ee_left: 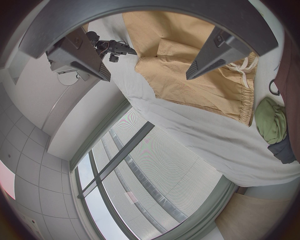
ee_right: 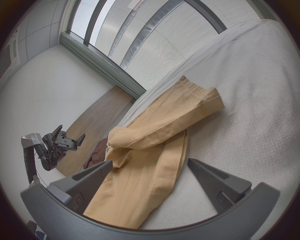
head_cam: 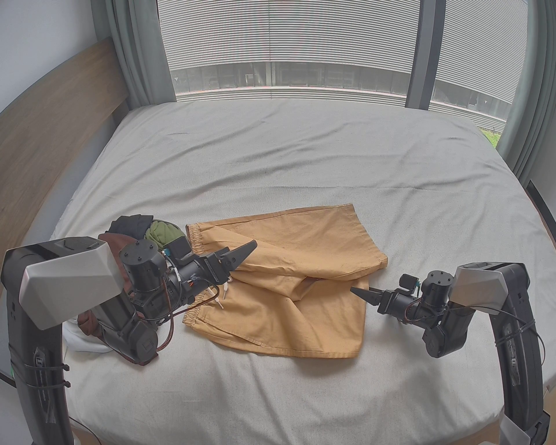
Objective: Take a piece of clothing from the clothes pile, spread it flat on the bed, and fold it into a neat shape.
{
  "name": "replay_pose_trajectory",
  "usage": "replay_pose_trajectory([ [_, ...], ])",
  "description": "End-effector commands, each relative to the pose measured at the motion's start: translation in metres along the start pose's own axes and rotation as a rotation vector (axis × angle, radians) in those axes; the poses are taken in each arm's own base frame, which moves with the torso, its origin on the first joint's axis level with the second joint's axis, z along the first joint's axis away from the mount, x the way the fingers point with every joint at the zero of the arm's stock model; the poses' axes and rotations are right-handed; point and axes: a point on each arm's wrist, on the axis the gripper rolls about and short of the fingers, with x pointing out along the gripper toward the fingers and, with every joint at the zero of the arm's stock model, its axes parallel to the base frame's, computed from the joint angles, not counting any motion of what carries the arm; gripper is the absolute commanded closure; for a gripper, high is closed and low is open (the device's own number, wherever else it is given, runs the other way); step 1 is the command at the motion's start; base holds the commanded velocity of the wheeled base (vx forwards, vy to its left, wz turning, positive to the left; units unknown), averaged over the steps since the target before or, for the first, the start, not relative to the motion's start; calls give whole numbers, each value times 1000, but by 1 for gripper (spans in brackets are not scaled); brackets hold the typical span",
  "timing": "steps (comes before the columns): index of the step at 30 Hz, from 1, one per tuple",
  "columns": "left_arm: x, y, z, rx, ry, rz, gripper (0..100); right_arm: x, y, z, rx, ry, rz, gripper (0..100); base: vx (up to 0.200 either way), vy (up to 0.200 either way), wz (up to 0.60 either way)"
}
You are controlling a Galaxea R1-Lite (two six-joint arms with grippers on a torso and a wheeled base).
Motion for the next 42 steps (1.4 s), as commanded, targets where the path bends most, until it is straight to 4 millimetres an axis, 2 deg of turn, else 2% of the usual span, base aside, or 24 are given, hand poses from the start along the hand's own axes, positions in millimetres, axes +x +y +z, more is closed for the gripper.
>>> replay_pose_trajectory([
  [1,1,-2,-1,0,3,-6,0,5,2,-10,12,25,10,0,0,0,0],
  [12,1,-1,-2,-2,5,-4,0,8,17,-18,24,52,18,0,0,0,0],
  [21,1,-1,-2,-3,4,-4,0,-4,42,0,17,58,57,0,0,0,0],
  [29,1,-1,-2,-5,4,-4,0,-24,61,28,28,34,90,0,0,0,0],
  [39,2,-1,-2,-5,1,-6,0,-45,68,47,56,27,110,0,0,0,0],
  [42,2,-1,-3,-6,4,-4,0,-48,58,47,54,19,90,0,0,0,0],
])
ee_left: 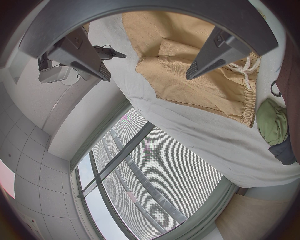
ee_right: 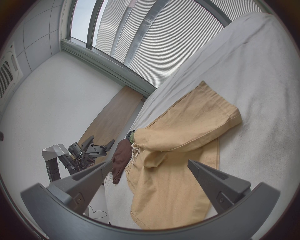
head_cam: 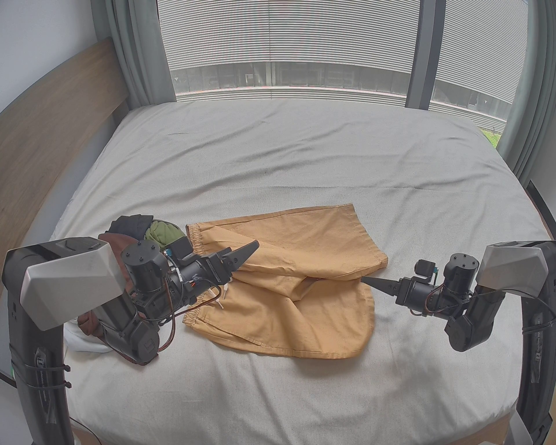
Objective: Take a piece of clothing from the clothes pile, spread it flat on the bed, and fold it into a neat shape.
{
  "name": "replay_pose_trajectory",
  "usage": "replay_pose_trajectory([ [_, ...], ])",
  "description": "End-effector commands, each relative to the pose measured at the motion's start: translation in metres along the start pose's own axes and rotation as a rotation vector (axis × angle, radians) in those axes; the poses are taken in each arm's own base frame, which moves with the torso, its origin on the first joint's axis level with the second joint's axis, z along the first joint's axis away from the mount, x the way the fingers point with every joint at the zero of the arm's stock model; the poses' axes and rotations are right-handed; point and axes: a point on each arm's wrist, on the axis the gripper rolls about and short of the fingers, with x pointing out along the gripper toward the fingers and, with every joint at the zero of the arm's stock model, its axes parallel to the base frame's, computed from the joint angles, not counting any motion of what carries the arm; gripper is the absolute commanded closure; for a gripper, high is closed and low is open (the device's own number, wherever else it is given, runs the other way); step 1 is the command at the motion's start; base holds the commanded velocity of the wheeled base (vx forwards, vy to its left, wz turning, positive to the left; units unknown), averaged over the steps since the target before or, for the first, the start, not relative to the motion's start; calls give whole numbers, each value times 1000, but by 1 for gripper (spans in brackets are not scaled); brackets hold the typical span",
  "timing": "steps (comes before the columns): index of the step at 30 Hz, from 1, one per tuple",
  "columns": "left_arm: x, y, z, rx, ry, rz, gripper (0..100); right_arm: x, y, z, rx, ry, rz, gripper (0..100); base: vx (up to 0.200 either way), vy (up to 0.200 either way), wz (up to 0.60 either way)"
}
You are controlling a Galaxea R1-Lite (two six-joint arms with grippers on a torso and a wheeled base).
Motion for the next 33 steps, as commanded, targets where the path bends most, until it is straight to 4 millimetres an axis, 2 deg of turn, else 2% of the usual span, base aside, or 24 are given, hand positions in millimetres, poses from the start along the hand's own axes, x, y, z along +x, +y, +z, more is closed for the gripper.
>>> replay_pose_trajectory([
  [1,0,1,-2,-2,3,2,0,-8,-6,5,-9,-20,-22,0,0,0,0],
  [5,0,1,-2,-2,3,2,0,-12,-33,-10,26,-2,-71,0,0,0,0],
  [16,1,1,-1,-2,2,1,0,-5,-53,-38,80,52,-96,0,0,0,0],
  [25,1,1,0,0,-1,1,0,2,-53,-62,83,117,-93,0,0,0,0],
  [29,1,1,0,0,-2,0,0,9,-41,-77,72,168,-71,0,0,0,0],
  [33,0,1,1,0,-4,3,0,9,-30,-82,45,196,-59,0,0,0,0],
])
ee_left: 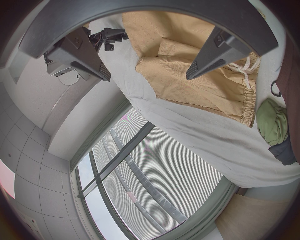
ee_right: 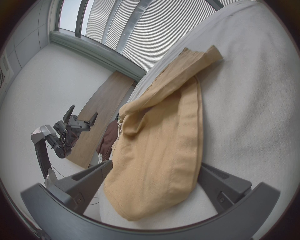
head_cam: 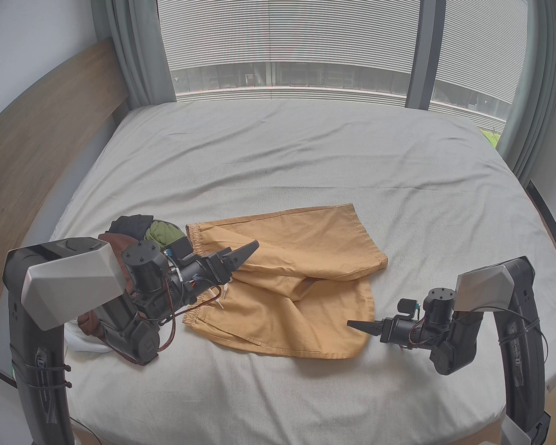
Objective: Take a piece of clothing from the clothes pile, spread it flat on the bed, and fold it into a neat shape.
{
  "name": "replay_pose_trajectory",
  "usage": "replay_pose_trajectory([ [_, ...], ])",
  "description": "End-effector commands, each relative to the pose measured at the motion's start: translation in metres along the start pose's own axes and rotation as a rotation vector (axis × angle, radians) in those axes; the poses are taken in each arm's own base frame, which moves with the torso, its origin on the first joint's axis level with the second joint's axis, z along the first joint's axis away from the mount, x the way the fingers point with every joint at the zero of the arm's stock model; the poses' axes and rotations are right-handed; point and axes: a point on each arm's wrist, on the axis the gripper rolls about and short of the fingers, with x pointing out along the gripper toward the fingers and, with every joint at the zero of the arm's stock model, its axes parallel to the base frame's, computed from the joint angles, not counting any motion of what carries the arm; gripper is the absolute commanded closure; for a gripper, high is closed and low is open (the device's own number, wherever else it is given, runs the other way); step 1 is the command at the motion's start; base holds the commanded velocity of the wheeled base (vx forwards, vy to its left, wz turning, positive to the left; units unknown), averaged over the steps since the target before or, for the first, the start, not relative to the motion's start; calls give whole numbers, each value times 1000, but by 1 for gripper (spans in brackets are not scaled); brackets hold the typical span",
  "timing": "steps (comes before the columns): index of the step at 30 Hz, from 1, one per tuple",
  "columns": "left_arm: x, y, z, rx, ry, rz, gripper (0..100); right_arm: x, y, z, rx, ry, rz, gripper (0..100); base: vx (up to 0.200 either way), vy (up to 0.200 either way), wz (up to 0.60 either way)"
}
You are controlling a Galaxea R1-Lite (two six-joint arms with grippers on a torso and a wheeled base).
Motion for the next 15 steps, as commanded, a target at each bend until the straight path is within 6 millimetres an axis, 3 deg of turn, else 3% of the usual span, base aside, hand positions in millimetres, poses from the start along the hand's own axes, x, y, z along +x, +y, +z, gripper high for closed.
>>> replay_pose_trajectory([
  [1,0,0,0,-1,-1,1,0,0,15,-7,-18,38,13,0,0,0,0],
  [7,0,0,0,-1,-1,1,0,-18,38,-1,-24,44,20,0,0,0,0],
  [9,0,0,0,-1,0,0,0,-34,52,9,-30,27,26,0,0,0,0],
  [15,0,1,-1,-2,3,4,0,-62,55,34,-49,-29,62,0,0,0,0],
])
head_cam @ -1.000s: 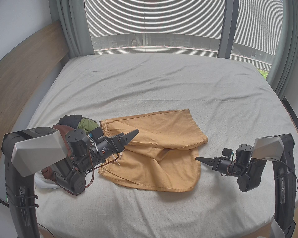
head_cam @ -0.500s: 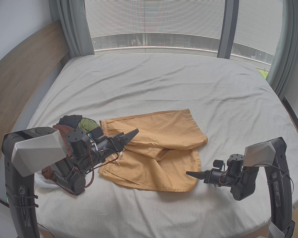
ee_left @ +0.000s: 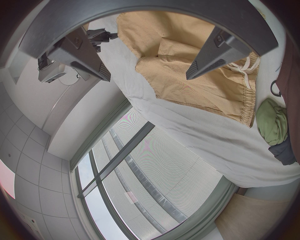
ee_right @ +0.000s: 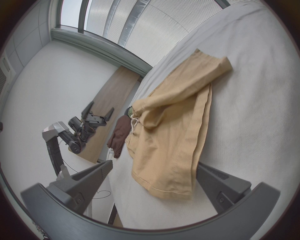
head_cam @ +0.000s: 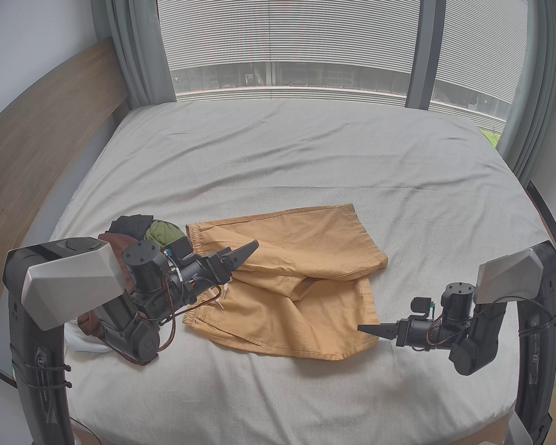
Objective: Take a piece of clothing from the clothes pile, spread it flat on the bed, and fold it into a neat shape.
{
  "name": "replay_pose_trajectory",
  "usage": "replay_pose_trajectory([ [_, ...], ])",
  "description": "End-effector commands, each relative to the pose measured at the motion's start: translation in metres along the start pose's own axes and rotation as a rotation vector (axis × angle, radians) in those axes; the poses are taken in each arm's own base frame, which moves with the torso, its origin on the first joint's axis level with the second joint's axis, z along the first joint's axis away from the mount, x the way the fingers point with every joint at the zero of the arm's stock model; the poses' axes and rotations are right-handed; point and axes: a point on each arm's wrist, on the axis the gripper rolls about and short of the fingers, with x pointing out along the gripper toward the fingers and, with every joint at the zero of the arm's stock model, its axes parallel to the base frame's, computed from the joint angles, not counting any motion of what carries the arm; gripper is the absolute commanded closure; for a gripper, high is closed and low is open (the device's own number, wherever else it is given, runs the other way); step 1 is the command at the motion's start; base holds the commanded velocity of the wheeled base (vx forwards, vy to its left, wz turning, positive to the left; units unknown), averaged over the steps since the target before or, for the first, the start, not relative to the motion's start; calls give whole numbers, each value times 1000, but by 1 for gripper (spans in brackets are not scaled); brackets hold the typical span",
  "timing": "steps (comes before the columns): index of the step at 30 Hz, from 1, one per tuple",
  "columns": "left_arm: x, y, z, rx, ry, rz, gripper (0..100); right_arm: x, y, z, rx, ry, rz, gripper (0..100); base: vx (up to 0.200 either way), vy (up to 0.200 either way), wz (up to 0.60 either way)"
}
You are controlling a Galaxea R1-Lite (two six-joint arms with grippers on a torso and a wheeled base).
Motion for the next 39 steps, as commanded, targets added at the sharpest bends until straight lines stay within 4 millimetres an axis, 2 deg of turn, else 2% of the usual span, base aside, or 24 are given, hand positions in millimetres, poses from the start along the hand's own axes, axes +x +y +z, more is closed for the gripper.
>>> replay_pose_trajectory([
  [1,0,1,-1,-3,4,3,0,-30,12,28,-43,-79,15,0,0,0,0],
  [5,0,2,-4,-4,11,5,0,-42,0,33,-34,-111,-15,0,0,0,0],
  [8,1,3,-5,-5,12,6,0,-43,-7,33,-25,-119,-29,0,0,0,0],
  [9,1,3,-5,-5,12,6,0,-36,-21,28,-9,-112,-42,0,0,0,0],
  [10,1,3,-5,-5,13,7,0,-32,-27,25,-3,-108,-47,0,0,0,0],
  [14,1,3,-5,-3,12,6,0,-20,-40,23,-4,-104,-47,0,0,0,0],
  [21,1,3,-5,-3,12,6,0,19,-66,17,-32,-117,-65,0,0,0,0],
  [25,1,3,-5,-3,11,5,0,27,-70,14,-14,-96,-69,0,0,0,0],
  [28,1,3,-5,-3,12,6,0,32,-73,19,-19,-106,-83,0,0,0,0],
  [39,1,2,-4,-2,10,4,0,51,-73,23,-28,-126,-79,0,0,0,0],
])
